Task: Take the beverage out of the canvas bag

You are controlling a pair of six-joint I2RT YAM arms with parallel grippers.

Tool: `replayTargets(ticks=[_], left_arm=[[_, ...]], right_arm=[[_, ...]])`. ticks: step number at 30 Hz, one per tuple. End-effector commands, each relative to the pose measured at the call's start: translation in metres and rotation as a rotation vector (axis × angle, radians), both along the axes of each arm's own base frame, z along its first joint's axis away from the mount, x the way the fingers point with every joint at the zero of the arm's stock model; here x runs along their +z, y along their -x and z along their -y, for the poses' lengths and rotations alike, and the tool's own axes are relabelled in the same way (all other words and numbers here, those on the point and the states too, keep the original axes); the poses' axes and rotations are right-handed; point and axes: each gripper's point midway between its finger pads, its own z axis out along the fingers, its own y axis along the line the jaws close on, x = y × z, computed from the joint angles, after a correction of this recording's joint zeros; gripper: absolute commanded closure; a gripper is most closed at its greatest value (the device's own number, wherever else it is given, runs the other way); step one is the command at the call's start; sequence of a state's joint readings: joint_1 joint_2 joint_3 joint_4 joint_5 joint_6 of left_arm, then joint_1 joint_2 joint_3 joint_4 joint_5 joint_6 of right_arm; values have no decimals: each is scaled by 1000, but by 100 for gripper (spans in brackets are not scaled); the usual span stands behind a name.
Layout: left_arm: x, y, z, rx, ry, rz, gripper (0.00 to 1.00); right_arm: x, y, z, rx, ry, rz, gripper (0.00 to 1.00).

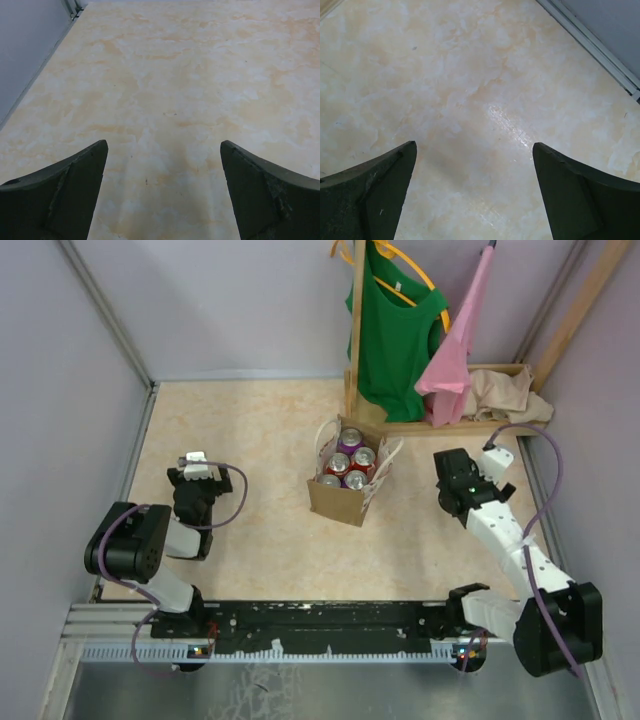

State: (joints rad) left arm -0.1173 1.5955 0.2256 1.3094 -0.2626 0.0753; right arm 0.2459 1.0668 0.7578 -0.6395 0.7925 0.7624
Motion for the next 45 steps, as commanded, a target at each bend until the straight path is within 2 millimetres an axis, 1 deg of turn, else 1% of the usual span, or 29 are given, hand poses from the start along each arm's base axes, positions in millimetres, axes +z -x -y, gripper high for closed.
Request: replayTargets(ticks=[1,9,13,15,18,23,26,28,30,34,35,37,39,41,45], left_arm=[[4,0,-1,6,12,25,0],[4,0,-1,7,12,25,0],[4,0,-1,6,13,25,0],[5,0,-1,7,13,27,0],[4,0,-1,6,12,25,0],[4,0,-1,7,12,24,0],[4,0,0,6,13,25,0],[4,0,-1,7,12,25,0],[4,0,-1,6,12,25,0],[4,0,-1,7,12,25,0],[4,0,-1,7,12,25,0],[4,0,-1,6,13,25,0],[4,0,-1,7,12,25,0],[4,0,-1,6,12,25,0],[4,0,-1,6,13,25,0]], right_arm=[[18,-8,7,-59,26,52,1],[23,-8,11,-81,46,65,1],[31,-6,13,-87,48,90,1],[38,-6,13,-76,51,112,1],[57,-11,10,-19,51,172,1],[115,-20,-6,145,39,384,1],[146,-22,-18,211,60,433,1],[164,-25,-32,265,81,452,1],[187,-28,-56,350,101,499,2],[234,-34,-118,553,135,581,3],[251,-35,-133,607,136,609,3],[264,-42,-165,726,139,613,3],[267,-51,-192,820,122,602,3],[261,-60,-212,886,116,576,3],[237,-72,-238,969,114,497,7]])
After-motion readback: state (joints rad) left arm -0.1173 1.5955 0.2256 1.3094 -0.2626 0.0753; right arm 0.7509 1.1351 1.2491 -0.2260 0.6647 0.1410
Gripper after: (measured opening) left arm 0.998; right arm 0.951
